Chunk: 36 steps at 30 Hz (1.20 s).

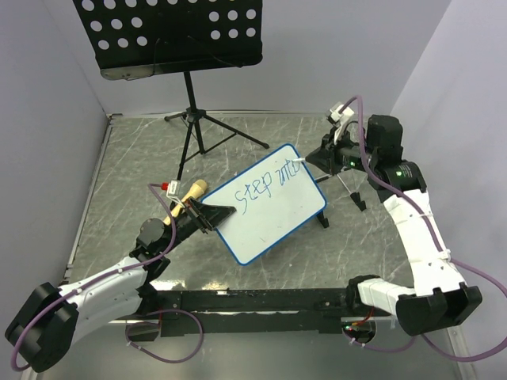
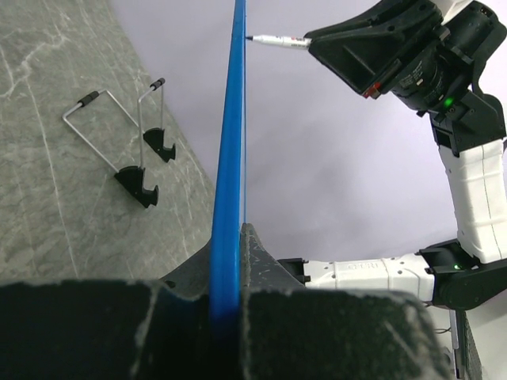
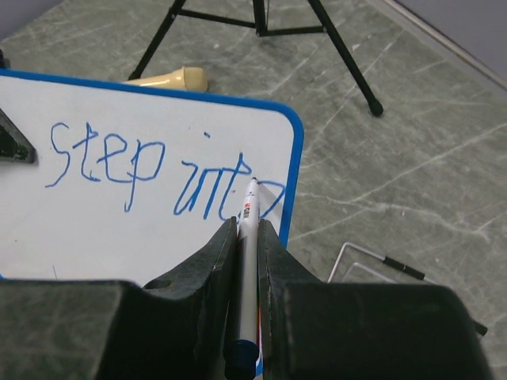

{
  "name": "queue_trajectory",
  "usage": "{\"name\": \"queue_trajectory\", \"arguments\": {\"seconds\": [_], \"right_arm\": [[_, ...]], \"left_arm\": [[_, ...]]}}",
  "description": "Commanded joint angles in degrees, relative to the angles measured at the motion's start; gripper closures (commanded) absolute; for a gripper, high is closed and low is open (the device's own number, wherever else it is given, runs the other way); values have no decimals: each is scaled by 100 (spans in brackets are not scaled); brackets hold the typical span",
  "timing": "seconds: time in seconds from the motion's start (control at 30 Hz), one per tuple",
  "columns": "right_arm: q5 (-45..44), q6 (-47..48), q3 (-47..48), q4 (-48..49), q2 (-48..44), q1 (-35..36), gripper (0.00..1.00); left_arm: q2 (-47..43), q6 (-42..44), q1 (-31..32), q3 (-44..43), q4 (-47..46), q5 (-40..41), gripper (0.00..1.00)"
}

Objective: Write a sentence on the whiteboard

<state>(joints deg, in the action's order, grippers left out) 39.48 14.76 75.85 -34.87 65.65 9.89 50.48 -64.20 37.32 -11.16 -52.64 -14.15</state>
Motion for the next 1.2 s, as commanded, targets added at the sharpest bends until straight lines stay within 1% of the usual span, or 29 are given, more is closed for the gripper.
{"name": "queue_trajectory", "arguments": {"seconds": [0.0,0.23,0.33,0.4,0.47,0.5,0.63,0.93,1.17], "right_arm": [[244,-140,438,209,-16,22,100],[569,-211,782,-11,-500,13,100],[973,-202,659,-72,-658,22,100],[1288,-202,370,24,-842,22,100],[1570,-62,89,59,-974,39,100],[1850,52,-8,77,-1097,31,100],[2133,474,-255,-282,-1238,66,100],[2055,747,-650,-415,-1388,197,100],[1923,835,-826,-441,-1423,487,100]], "left_arm": [[-117,-198,12,-97,-985,-62,99],[-240,-162,3,-114,-739,62,99],[-188,-206,12,-158,-747,79,99],[-161,-224,12,-211,-739,97,99],[-135,-207,12,-264,-721,97,99],[-117,-198,12,-325,-686,71,99],[-3,-215,12,-369,-791,79,99],[331,-303,12,-431,-1151,-9,99],[454,-312,12,-493,-1248,-26,99]]}}
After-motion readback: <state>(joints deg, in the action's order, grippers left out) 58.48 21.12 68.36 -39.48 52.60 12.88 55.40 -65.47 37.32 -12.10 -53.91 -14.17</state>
